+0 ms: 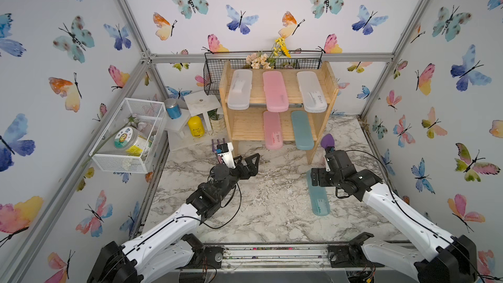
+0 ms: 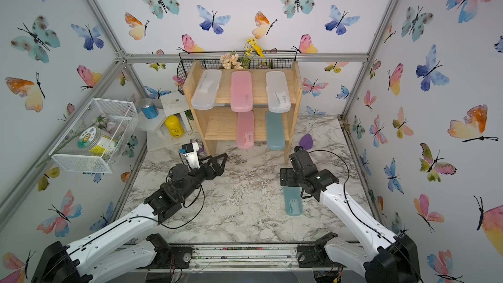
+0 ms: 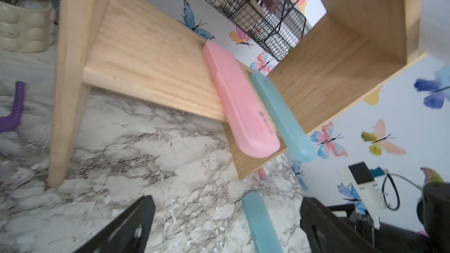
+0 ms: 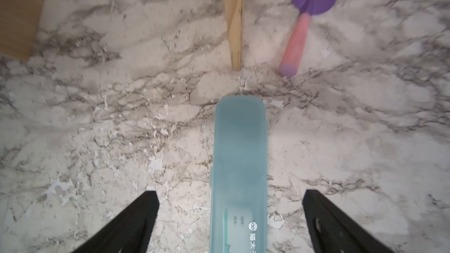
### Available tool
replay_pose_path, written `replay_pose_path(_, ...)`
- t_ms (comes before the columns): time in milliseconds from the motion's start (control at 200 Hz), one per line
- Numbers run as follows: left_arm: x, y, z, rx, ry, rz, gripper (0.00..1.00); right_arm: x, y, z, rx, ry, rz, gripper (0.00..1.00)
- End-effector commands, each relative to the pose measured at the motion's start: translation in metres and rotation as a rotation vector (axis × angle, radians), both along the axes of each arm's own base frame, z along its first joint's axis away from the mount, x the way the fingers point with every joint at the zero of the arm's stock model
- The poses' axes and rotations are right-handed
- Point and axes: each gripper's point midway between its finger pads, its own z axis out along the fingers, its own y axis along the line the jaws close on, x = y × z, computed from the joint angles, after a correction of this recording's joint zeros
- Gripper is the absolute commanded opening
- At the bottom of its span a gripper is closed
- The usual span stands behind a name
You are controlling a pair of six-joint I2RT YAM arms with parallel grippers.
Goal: Remove the pencil cases from the shelf
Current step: Pick up the pencil case from the shelf.
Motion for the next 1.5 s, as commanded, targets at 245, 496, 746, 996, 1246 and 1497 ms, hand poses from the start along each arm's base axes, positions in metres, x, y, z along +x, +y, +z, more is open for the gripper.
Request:
replay_pose_path(245, 0.021, -0.093, 0.0, -0.253, 0.221, -0.393, 0.99, 0.022, -0.013, 0.022, -0.068, -0.074, -0.089, 0.99)
replay_pose_path(496, 0.041, -0.088, -0.025, -0.284, 0.257, -0.329, 0.99, 0.031, -0.004, 0.03, -0.032, -0.112, -0.071, 0.99)
replay_pose_path(746, 0.047, -0.084, -0.007, -0.387, 0.182, -0.325, 0.98, 0.032, 0.001, 0.023, -0.022, -0.1, -0.056, 0.99)
replay_pose_path(996, 0.051, -0.091, -0.013, -0.421, 0.211, -0.349, 0.7, 0.033, 0.002, 0.023, -0.018, -0.104, -0.049, 0.99)
replay_pose_path(1246, 0.052, -0.089, -0.021, -0.41, 0.23, -0.326, 0.41, 0.031, 0.002, 0.025, -0.011, -0.11, -0.041, 0.99)
replay_pose_path(1497, 0.051, -0.083, -0.022, -0.41, 0.224, -0.306, 0.21, 0.03, 0.006, 0.031, 0.006, -0.119, -0.017, 0.99)
